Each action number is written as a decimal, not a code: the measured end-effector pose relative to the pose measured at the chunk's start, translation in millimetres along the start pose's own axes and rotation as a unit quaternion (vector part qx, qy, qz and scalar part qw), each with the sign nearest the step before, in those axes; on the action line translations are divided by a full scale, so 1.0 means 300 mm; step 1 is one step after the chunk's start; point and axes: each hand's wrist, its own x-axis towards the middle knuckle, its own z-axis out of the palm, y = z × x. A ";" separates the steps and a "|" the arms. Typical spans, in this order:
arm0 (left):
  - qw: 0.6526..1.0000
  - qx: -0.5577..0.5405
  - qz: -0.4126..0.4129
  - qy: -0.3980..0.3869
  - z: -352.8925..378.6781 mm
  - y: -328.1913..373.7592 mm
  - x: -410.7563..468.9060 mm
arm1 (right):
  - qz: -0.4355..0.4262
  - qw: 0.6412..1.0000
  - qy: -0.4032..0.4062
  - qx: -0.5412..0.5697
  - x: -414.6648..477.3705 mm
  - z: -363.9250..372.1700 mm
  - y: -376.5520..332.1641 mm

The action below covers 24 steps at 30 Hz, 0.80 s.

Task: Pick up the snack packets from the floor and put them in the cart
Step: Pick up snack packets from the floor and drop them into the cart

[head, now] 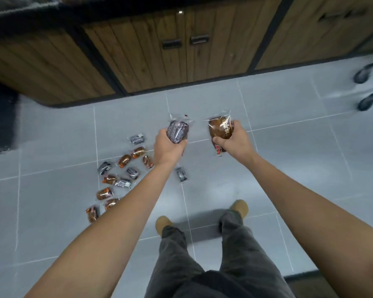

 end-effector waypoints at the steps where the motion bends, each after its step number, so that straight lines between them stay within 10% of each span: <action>1: 1.000 0.007 0.017 -0.007 0.084 0.069 -0.011 | 0.002 1.000 0.016 0.015 0.018 -0.091 0.032; 24: 0.959 0.085 0.188 -0.194 1.370 1.229 -0.152 | 0.052 0.965 0.226 0.119 0.409 -1.521 0.434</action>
